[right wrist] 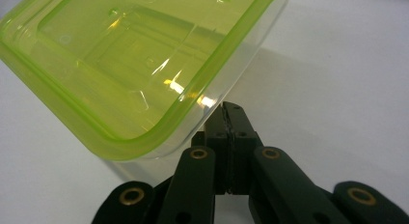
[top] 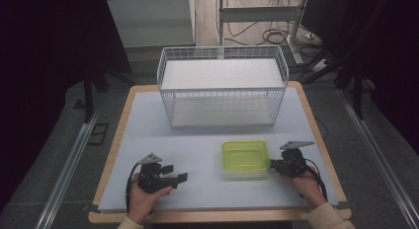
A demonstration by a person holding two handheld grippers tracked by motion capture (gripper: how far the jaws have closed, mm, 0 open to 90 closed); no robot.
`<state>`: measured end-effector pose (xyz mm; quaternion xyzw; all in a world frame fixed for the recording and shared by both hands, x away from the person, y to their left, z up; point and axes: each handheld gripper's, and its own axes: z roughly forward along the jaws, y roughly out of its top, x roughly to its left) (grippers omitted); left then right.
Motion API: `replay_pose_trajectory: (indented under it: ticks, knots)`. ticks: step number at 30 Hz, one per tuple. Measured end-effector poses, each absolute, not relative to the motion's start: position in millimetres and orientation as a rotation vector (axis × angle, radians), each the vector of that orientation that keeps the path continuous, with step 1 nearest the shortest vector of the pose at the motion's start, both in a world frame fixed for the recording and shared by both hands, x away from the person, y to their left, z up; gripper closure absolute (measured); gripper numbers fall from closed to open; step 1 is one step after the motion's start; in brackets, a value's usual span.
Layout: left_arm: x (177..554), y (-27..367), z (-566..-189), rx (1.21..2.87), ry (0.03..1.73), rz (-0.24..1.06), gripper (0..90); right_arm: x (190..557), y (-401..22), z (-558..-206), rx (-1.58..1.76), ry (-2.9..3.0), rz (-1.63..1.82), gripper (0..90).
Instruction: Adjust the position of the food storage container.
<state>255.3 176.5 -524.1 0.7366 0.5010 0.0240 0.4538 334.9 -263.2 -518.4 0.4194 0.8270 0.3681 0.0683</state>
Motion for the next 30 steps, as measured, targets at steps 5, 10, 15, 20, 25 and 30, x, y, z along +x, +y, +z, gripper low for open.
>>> replay_pose_trajectory:
  ticks: [5,10,15,20,25,30]
  knots:
    - [255.1,176.3,-523.9,1.821,1.235,0.057,24.4,335.0,-249.4,-518.3,1.232,2.512,1.109,89.8]
    - [255.0,177.7,-523.3,1.815,1.236,0.06,24.5,334.2,-239.4,-518.4,1.216,2.516,1.113,89.8]
    - [255.0,177.6,-523.2,1.816,1.236,0.059,24.5,335.3,-231.5,-518.2,1.196,2.522,1.119,89.8]
    - [255.1,178.2,-523.2,1.815,1.236,0.058,24.5,338.7,-223.8,-517.2,1.181,2.518,1.126,89.8]
    - [255.0,178.4,-523.1,1.814,1.236,0.056,24.5,343.6,-215.3,-517.3,1.183,2.517,1.143,89.8]
    - [255.1,178.1,-523.3,1.818,1.234,0.057,24.5,347.8,-206.8,-516.7,1.177,2.511,1.152,89.7]
